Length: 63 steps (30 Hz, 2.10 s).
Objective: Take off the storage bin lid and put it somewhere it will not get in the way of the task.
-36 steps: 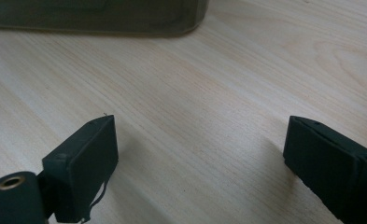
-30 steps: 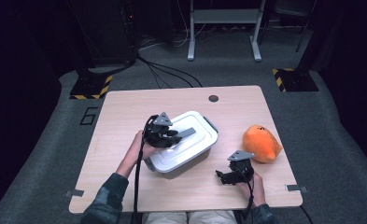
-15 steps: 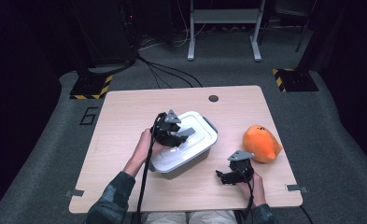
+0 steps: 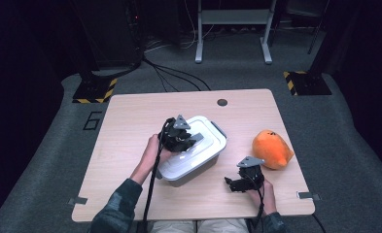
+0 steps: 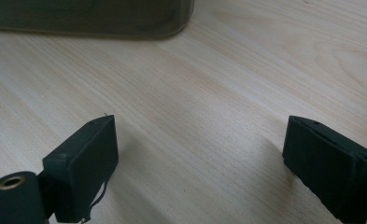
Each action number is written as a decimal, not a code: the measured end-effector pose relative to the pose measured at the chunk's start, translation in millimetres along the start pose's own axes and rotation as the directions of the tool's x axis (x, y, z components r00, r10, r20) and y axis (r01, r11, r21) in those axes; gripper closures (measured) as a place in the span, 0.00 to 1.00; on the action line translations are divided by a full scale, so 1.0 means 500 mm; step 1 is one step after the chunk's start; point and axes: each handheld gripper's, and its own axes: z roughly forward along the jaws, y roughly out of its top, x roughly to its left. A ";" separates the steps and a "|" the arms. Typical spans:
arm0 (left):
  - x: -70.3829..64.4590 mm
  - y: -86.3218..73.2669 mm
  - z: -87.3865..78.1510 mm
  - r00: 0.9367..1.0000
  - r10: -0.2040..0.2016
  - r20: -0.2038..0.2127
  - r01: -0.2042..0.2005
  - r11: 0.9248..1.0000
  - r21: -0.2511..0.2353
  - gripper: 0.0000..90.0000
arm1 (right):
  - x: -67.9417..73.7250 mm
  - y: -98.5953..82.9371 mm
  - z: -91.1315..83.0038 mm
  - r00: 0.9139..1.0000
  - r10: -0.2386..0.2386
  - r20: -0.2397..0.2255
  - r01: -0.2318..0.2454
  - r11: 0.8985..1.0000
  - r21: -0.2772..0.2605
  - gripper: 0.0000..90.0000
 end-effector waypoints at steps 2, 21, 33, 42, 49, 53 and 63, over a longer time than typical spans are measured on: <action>0.000 0.001 -0.004 1.000 -0.012 -0.001 0.012 1.000 -0.014 0.74 | 0.000 0.000 0.000 1.000 -0.001 0.000 0.001 1.000 -0.001 0.11; 0.010 0.021 -0.059 0.999 -0.021 -0.025 0.019 0.996 -0.089 0.74 | 0.000 0.001 0.002 1.000 0.004 0.005 -0.004 1.000 0.007 0.05; 0.025 0.018 -0.078 0.998 -0.045 -0.033 0.041 0.993 -0.108 0.74 | -0.002 0.001 0.002 1.000 0.013 0.009 -0.013 1.000 0.010 0.05; 0.042 0.014 -0.102 0.996 -0.056 -0.062 0.048 0.991 -0.124 0.74 | -0.001 0.001 0.002 1.000 0.021 0.011 -0.021 1.000 0.010 0.06; 0.057 0.002 -0.124 0.992 -0.090 -0.089 0.077 0.988 -0.135 0.74 | -0.002 0.001 0.002 1.000 0.014 0.009 -0.014 1.000 0.013 0.06; 0.066 -0.004 -0.133 0.990 -0.099 -0.102 0.084 0.987 -0.135 0.74 | -0.001 0.001 0.002 1.000 0.016 0.011 -0.016 1.000 0.011 0.06; 0.088 -0.024 -0.157 0.983 -0.123 -0.137 0.104 0.985 -0.139 0.74 | -0.001 0.001 0.002 1.000 0.014 0.013 -0.014 1.000 0.011 0.06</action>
